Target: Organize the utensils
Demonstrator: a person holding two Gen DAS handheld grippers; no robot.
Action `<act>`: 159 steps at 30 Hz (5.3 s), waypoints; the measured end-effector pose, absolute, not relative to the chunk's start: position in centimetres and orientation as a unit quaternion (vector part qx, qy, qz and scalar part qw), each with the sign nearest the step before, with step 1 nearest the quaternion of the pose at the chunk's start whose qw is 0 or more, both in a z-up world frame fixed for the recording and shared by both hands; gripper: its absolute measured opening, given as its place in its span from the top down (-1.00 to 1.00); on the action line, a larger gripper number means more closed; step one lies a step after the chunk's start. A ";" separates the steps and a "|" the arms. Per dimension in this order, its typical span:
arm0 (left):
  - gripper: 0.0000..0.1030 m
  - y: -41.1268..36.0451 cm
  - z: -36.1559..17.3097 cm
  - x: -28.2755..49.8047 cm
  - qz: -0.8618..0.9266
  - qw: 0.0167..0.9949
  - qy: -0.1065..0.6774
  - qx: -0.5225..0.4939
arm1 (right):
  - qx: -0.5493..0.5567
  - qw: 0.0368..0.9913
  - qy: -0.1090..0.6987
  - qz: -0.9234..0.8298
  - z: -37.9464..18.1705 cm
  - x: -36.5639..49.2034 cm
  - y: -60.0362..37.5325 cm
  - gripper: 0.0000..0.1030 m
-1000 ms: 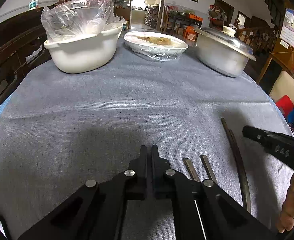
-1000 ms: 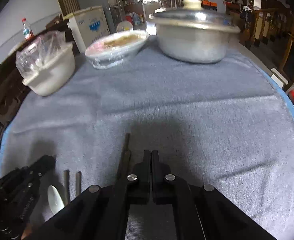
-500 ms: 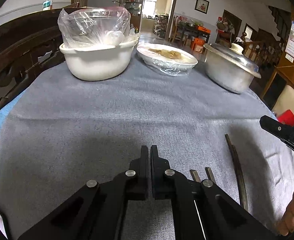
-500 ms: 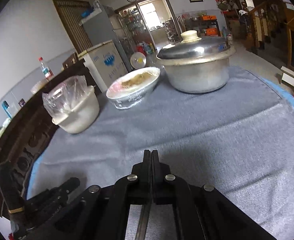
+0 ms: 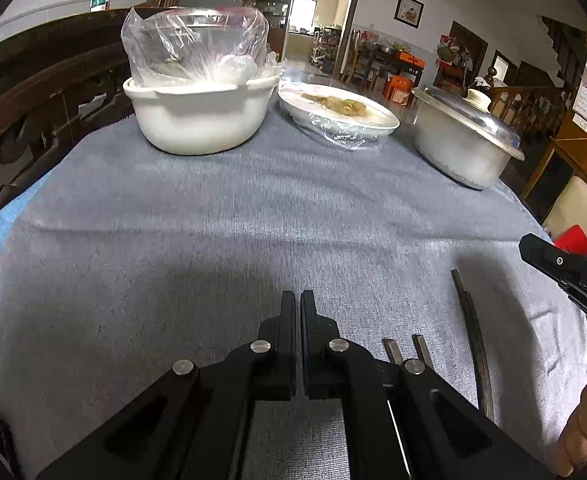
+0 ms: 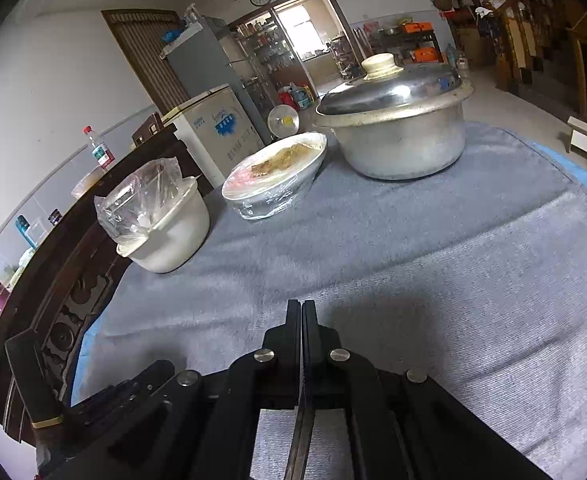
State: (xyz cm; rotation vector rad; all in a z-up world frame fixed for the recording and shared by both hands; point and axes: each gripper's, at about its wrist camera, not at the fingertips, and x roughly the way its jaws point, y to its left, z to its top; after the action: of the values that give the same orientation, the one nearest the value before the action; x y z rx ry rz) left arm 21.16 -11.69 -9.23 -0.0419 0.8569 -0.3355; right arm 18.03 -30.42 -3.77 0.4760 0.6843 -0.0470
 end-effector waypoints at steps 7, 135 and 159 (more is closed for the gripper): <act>0.96 -10.9 -9.8 21.9 -0.159 0.885 0.435 -0.043 | 0.256 0.902 0.347 -0.014 -4.6 18.5 -30.9 0.98; 0.93 -4.6 2.9 -13.1 -0.136 0.968 0.208 -0.032 | 0.161 0.978 0.110 0.072 4.6 -16.2 -20.7 0.00; -0.38 1.6 -2.6 -12.1 -0.077 0.911 0.404 -0.039 | 0.289 0.939 0.185 -0.037 2.6 -16.3 -29.9 0.00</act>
State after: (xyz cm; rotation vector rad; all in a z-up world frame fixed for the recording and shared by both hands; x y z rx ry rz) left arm -12.06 1.56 -2.58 -0.0809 0.8323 -0.1590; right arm -16.29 -29.86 2.63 0.5900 0.3775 -0.0753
